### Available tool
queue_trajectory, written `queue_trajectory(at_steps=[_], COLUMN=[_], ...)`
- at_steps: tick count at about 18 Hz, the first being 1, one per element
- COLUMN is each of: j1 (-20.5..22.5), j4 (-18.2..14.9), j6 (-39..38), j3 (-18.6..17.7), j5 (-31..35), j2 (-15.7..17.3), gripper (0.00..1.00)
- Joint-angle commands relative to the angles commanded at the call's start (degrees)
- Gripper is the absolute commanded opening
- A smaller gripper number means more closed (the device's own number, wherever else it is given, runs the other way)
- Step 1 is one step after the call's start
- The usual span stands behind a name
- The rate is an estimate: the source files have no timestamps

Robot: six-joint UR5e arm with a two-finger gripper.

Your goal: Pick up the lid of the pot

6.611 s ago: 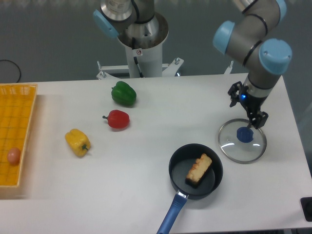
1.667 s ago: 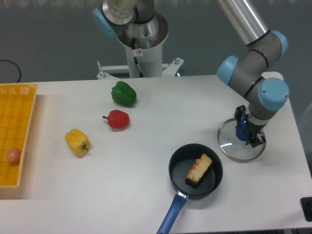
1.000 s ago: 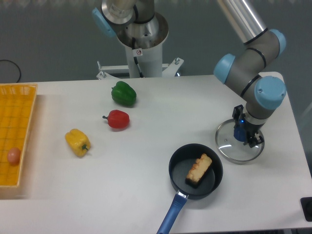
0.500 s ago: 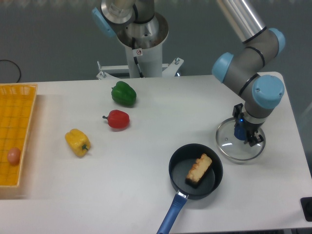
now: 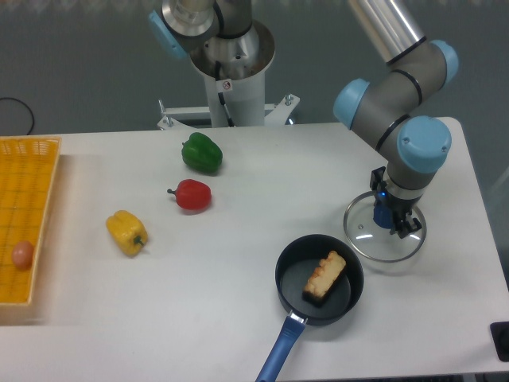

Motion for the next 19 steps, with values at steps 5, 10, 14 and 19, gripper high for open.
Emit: queue_trajectory(at_steps=[5,10,14,19], j1=[1.4,1.4,1.3,1.3], j4=[-0.8,-1.6,-1.6,-2.0], j6=[0.1,0.2,0.1,0.1], j3=[0.1,0.1,0.0,0.0], j5=[-0.1,-0.2,-0.2,-0.4], j2=[1.2,1.6,1.5,1.4], gripper=[0.63,0.63,0.63,0.63])
